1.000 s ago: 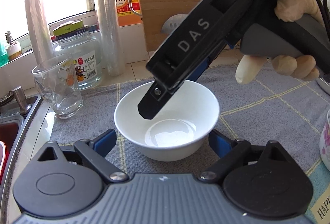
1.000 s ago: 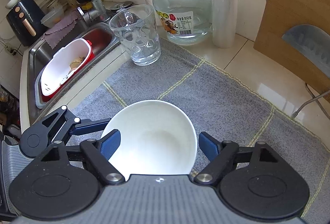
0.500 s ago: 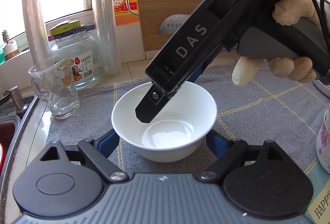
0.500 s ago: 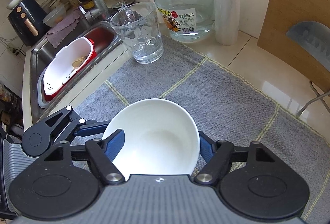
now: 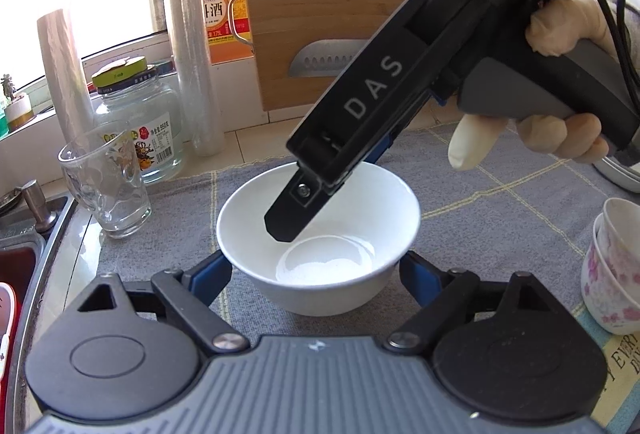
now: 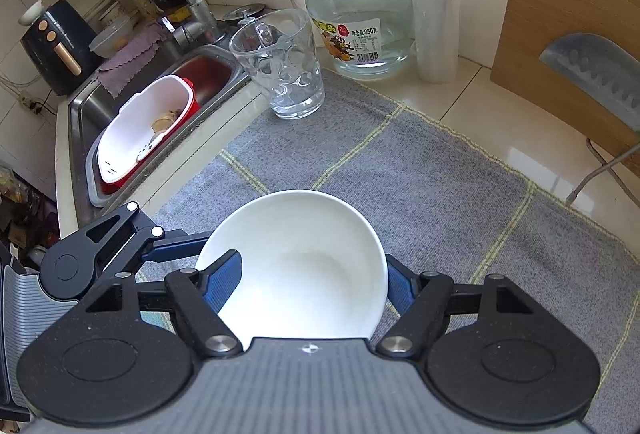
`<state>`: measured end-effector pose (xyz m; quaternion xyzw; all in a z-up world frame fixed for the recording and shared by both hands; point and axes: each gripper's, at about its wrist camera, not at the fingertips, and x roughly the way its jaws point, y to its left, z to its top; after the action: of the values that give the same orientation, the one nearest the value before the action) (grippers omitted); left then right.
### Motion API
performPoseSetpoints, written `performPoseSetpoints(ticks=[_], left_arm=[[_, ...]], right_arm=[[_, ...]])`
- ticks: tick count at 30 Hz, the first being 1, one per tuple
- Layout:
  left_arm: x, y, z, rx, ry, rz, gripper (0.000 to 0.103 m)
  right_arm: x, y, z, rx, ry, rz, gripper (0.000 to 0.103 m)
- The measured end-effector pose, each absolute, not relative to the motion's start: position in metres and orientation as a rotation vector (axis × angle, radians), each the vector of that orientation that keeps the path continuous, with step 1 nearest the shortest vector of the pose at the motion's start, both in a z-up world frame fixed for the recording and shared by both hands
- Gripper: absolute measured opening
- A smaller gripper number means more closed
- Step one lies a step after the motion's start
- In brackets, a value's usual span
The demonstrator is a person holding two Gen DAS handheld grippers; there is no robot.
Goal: Organize plates and bowls
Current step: 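Lift and carry the white bowl with the right tool toward the bowl stack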
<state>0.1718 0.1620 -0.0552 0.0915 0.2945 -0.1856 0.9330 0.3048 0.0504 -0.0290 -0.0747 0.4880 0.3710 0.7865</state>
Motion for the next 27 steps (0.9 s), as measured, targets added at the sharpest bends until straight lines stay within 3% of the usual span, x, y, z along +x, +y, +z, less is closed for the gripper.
performPoseSetpoints(ticks=[27], left_arm=[[0.097, 0.125, -0.012, 0.222, 0.579, -0.469, 0.09]], right_arm=[[0.214, -0.013, 0.016, -0.078, 0.978, 0.779, 0.08]])
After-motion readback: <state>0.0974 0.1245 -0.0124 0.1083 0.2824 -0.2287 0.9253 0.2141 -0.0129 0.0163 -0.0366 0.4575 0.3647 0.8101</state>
